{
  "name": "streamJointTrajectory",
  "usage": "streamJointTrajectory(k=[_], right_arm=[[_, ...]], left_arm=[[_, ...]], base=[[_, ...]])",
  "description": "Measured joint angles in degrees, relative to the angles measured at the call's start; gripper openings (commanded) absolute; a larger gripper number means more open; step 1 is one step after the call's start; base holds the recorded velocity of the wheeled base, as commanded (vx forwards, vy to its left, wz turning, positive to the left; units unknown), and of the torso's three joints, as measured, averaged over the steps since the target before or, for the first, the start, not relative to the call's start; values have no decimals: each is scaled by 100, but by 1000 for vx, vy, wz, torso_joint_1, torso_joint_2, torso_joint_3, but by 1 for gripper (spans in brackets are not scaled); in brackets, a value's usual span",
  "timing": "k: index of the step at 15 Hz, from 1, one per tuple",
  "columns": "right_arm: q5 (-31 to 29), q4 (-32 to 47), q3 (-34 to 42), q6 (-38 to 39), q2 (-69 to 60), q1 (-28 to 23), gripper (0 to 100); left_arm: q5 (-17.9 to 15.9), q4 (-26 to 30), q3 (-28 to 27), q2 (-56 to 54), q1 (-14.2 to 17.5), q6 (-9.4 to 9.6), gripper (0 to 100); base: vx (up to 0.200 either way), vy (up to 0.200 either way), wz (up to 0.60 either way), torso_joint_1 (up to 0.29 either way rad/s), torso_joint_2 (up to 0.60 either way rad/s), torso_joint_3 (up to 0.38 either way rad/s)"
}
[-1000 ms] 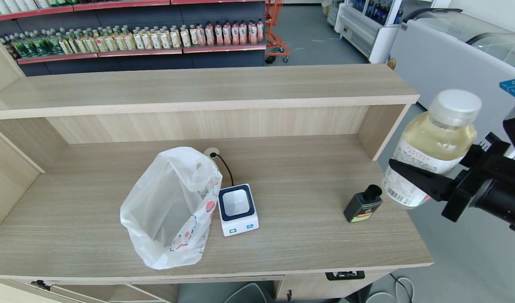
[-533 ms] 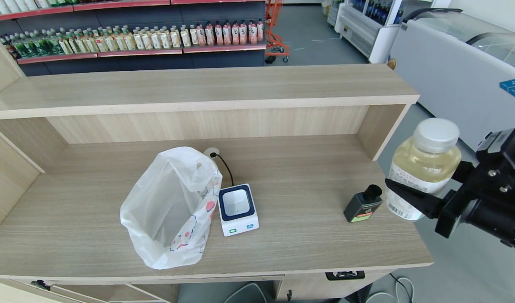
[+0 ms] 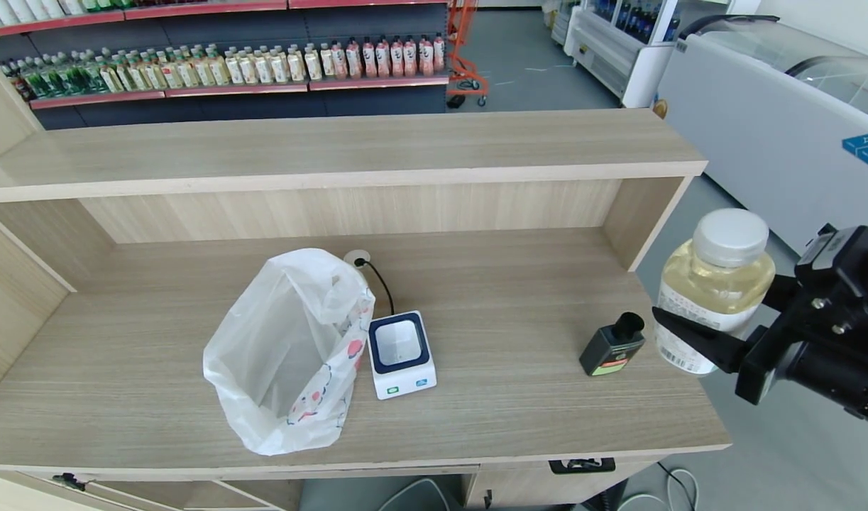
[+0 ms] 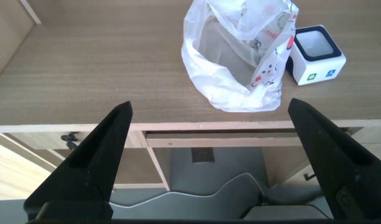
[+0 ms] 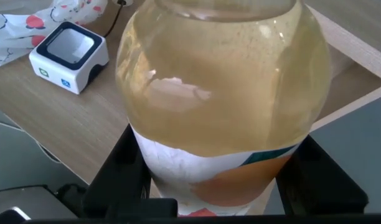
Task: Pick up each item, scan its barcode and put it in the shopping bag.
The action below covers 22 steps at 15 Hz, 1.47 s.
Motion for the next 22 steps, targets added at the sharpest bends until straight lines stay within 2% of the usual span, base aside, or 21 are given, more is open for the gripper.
streamJointTrajectory(k=[6, 10, 17, 19, 22], right_arm=[[20, -74, -204, -63, 266, -6, 0], [280, -1109, -567, -91, 1106, 0, 0], [1766, -2879, -1102, -324, 3046, -55, 0], [2426, -3387, -1122, -652, 3523, -196, 0], [2916, -3743, -1133, -841, 4080, -452, 0]], left_arm=[[0, -2, 0, 0, 0, 0, 100], [0, -2, -2, 0, 0, 5, 100], [-2, -2, -5, 0, 0, 11, 100], [0, -2, -5, 0, -7, 10, 100], [-2, -2, -5, 0, 0, 10, 100]], base=[[0, 200, 0, 3, 1, 0], [0, 200, 0, 2, 2, -1], [0, 0, 0, 0, 0, 0], [0, 0, 0, 0, 0, 0], [0, 0, 0, 0, 0, 0]])
